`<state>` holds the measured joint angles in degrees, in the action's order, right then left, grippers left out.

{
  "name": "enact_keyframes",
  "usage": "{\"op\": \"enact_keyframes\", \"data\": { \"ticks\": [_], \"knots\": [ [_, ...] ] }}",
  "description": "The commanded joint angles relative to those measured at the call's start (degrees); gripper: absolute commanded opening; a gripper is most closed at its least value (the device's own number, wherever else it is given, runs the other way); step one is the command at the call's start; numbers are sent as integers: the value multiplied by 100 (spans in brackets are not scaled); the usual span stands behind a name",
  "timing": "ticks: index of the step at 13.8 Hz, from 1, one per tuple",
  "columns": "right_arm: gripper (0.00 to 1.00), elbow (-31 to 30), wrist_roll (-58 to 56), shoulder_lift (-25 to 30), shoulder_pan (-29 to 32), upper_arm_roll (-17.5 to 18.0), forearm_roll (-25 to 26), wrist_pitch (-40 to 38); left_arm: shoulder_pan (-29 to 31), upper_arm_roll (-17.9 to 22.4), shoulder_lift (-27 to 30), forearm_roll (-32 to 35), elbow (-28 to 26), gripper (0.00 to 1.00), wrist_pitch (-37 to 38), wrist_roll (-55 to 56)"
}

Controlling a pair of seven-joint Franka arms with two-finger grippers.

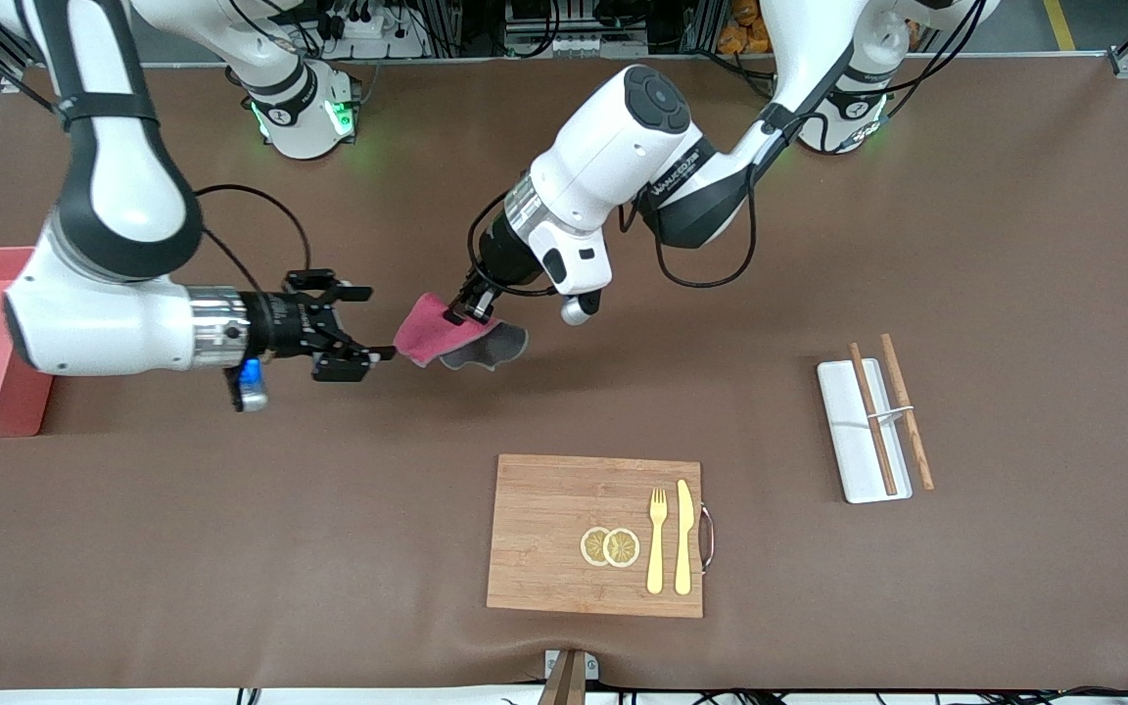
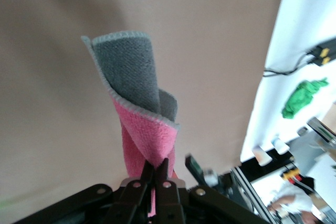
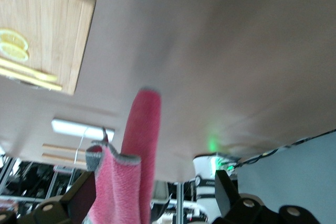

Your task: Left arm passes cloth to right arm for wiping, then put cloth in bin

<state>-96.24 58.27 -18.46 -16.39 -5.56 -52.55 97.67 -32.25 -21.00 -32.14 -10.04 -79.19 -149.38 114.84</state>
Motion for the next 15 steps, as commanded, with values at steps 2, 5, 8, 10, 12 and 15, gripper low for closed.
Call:
{"op": "enact_keyframes", "data": {
  "ticks": [2, 5, 8, 10, 12, 15],
  "knots": [
    [100, 0, 150, 35, -277, -51, -387, 340, -203, 26, -293, -59, 114, 0, -644, 73],
    [37, 9, 141, 18, -339, -51, -484, 349, -203, 35, -311, -59, 105, 0, -689, 73],
    [0, 0, 150, 9, -339, -59, -476, 358, -203, 35, -311, -59, 97, 0, -689, 73],
    [0, -9, 150, -26, -313, -59, -476, 358, -194, 35, -311, -59, 97, 0, -689, 64],
    [0, -9, 141, -52, -269, -59, -467, 350, -168, 35, -285, -59, 97, 0, -689, 47],
    [0, -9, 141, -70, -242, -59, -458, 349, -115, 44, -118, 28, 79, 98, -566, 12]
  ]
}}
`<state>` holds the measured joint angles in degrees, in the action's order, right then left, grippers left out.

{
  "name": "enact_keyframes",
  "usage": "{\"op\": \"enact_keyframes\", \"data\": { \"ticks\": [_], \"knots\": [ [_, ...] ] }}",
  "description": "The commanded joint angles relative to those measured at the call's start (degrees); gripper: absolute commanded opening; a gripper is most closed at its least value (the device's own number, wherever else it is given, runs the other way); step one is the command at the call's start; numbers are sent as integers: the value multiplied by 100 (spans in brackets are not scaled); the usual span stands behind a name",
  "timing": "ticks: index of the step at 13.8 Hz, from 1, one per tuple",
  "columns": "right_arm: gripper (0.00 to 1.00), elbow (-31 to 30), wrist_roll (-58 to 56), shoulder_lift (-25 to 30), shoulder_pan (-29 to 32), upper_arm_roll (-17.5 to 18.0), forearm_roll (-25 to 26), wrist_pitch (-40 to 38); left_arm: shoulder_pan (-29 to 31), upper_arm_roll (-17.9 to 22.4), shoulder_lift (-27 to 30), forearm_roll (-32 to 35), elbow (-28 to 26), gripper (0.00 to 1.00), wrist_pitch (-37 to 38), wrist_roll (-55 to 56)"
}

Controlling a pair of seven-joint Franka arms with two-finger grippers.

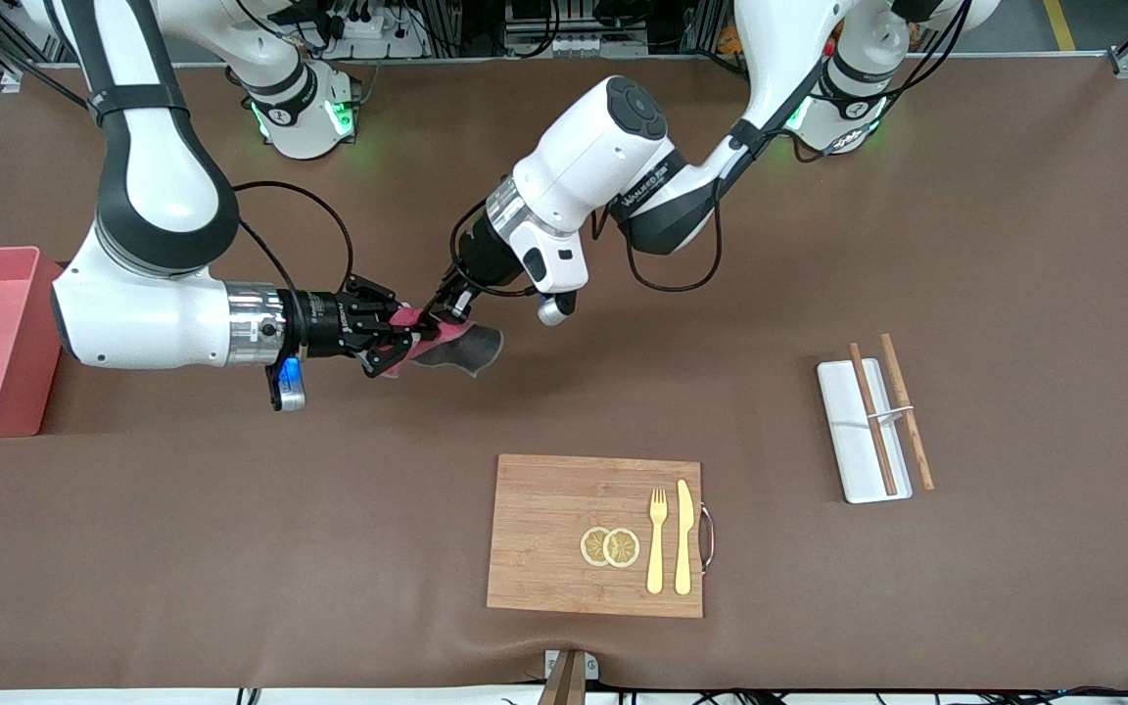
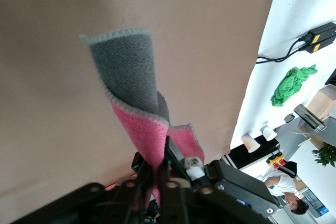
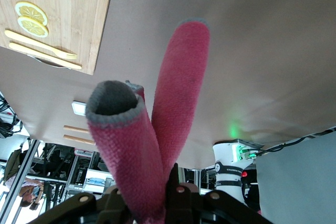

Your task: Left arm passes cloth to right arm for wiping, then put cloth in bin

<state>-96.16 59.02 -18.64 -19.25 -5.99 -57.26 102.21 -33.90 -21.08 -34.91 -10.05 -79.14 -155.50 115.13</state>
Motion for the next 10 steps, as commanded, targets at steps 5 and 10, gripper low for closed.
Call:
{"op": "enact_keyframes", "data": {
  "ticks": [5, 10],
  "knots": [
    [0, -17, 31, -140, 238, -43, 83, -157, 489, 148, 1054, 345, 65, 100, 1914, -200],
    [0, -52, -320, -131, -252, -25, 1844, 194, 1683, 140, 1908, 345, 39, 100, 4637, -2710]
  ]
}}
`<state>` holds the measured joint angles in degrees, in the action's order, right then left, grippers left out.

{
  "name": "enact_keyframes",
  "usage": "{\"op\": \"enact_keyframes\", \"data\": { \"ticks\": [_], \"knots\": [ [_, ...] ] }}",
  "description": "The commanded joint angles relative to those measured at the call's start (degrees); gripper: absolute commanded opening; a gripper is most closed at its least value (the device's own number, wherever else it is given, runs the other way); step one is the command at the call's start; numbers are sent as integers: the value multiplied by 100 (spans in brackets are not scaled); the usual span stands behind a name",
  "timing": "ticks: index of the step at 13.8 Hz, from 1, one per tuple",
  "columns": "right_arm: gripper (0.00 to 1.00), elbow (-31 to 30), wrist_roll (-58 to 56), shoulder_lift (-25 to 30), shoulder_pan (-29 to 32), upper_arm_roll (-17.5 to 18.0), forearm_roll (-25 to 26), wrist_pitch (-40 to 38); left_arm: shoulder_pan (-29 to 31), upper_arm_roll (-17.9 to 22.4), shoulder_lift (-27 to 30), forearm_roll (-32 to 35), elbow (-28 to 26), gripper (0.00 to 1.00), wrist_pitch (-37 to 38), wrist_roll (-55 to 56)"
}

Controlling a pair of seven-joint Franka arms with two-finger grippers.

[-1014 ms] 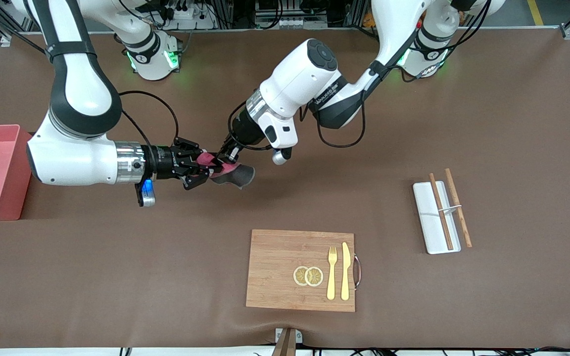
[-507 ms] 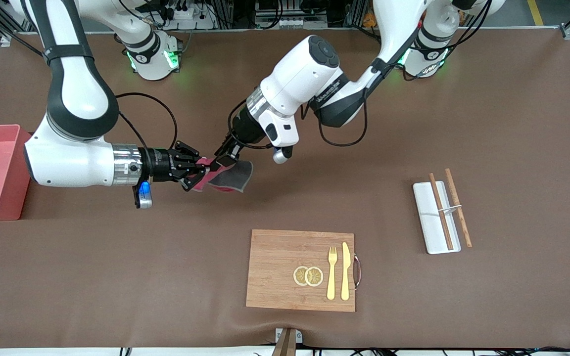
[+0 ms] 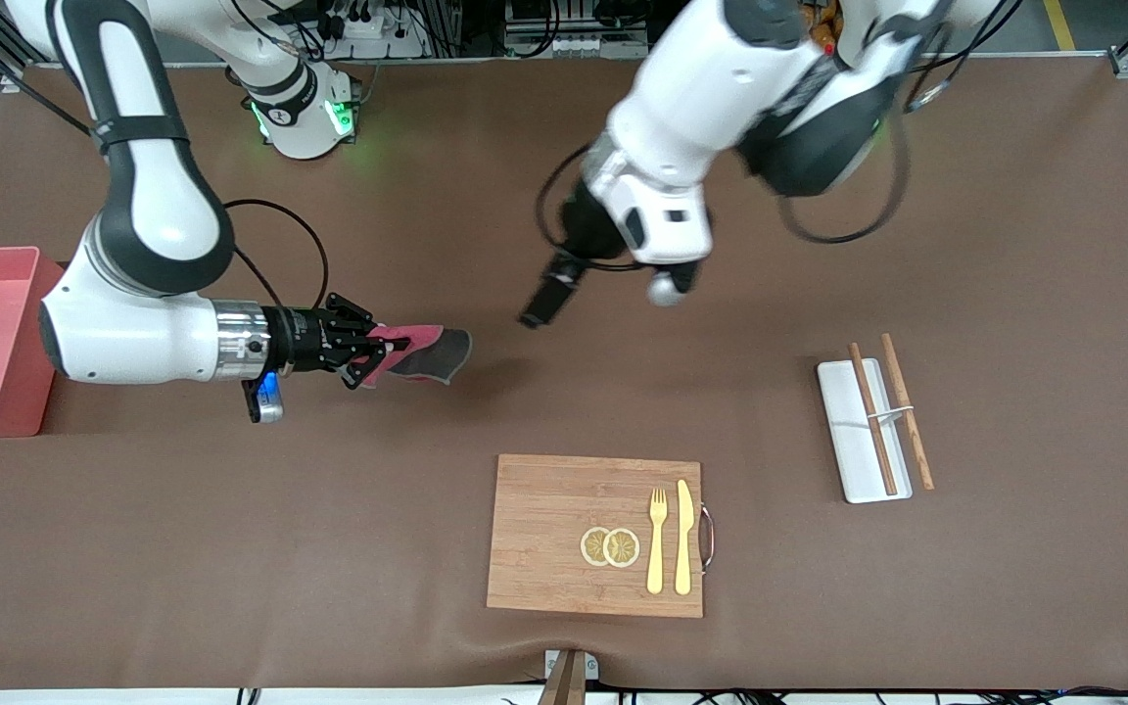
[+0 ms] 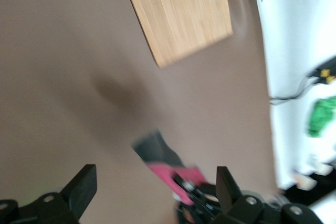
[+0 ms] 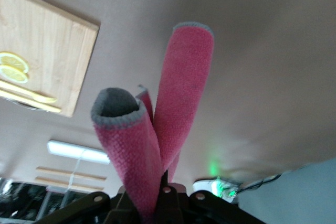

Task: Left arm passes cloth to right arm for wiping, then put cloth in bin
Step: 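Release the cloth from the left gripper and withdraw it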

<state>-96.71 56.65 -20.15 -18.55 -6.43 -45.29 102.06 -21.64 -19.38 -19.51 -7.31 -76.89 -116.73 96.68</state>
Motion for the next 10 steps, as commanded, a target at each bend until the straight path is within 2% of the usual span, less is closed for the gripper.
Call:
{"op": "enact_keyframes", "data": {
  "ticks": [1, 2, 4, 6, 8, 10],
  "knots": [
    [0, -23, -93, 11, -577, 19, 1236, 470, 702, -48, 456, 72, -186, 100, 1149, -1279],
    [0, -145, -101, 3, -710, 28, 1625, 742, 896, -48, 518, 72, -186, 100, 1492, -1683],
    [0, -365, -102, -93, -1000, 19, 1892, 1244, 1309, -22, 676, 81, -204, 100, 2012, -2535],
    [0, -733, -276, -121, -1010, 19, 2216, 1701, 1871, -48, 834, 81, -213, 100, 2486, -3597],
    [0, -1042, -977, -147, -669, -7, 2349, 1843, 2319, -31, 949, 81, -222, 100, 2935, -4600],
    [0, -1183, -1925, -208, 24, -7, 2524, 1844, 2794, -31, 967, 89, -213, 100, 3243, -5436]
  ]
}}
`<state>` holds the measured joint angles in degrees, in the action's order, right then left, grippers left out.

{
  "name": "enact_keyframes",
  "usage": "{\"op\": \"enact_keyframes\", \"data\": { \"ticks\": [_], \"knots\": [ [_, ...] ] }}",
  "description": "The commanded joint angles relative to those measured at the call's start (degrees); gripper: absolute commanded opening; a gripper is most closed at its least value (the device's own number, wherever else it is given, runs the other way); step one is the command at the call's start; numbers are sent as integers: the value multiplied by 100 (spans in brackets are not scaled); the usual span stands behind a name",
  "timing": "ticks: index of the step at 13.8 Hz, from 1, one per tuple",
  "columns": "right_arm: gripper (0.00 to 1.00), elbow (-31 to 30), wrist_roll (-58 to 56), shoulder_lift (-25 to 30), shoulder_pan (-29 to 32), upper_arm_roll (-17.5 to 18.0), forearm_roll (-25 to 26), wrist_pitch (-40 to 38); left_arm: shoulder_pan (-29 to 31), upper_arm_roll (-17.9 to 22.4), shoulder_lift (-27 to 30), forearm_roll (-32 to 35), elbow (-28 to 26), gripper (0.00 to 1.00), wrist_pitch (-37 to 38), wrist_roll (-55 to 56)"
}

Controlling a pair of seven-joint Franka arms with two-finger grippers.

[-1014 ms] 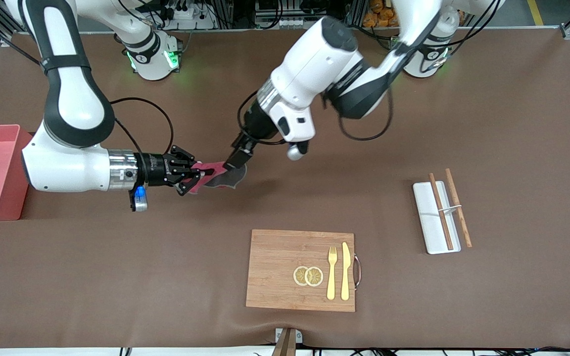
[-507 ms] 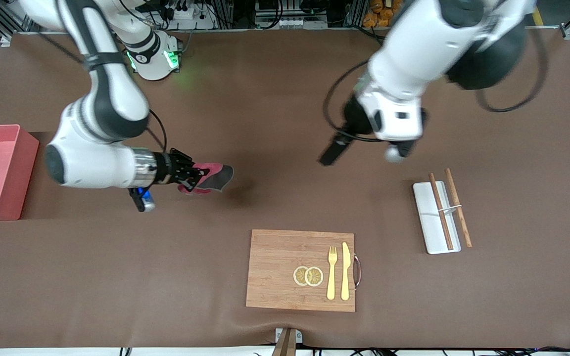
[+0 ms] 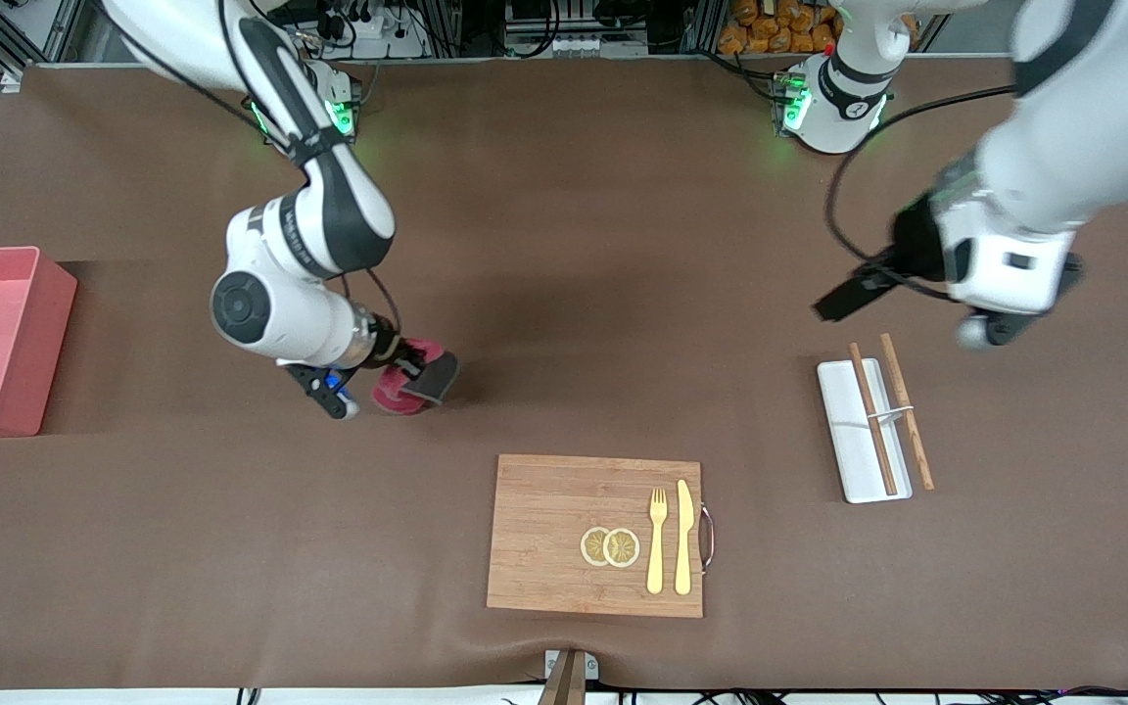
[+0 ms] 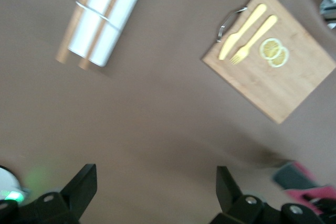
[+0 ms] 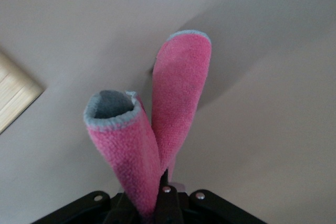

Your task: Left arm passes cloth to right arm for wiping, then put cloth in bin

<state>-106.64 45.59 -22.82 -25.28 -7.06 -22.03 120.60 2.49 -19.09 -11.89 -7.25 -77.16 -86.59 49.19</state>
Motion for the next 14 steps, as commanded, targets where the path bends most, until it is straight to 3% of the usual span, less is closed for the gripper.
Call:
{"op": "enact_keyframes", "data": {
  "ticks": [1, 3, 8, 10, 12, 14],
  "knots": [
    [0, -208, -1345, 59, 1083, 56, 338, -71, 584, -60, 274, 83, -203, 100, 318, -1109],
    [0, -182, -2295, 85, 1830, 64, 707, -343, 1024, -104, 467, 75, -421, 100, 354, -1944],
    [0, 28, -4028, 76, 3176, 64, 2016, -345, 1211, 18, 617, 83, -501, 100, 538, -2597],
    [0, 230, -4967, 68, 3755, 64, 2552, -301, 722, 578, 731, 240, -572, 100, 696, -3053],
    [0, 380, -5489, 67, 4039, 64, 2747, -318, -497, 1823, 881, 294, -572, 100, 705, -3292],
    [0, 319, -5429, 59, 3978, 73, 2766, -344, -802, 2093, 960, 329, -624, 100, 723, -3555]
  ]
}}
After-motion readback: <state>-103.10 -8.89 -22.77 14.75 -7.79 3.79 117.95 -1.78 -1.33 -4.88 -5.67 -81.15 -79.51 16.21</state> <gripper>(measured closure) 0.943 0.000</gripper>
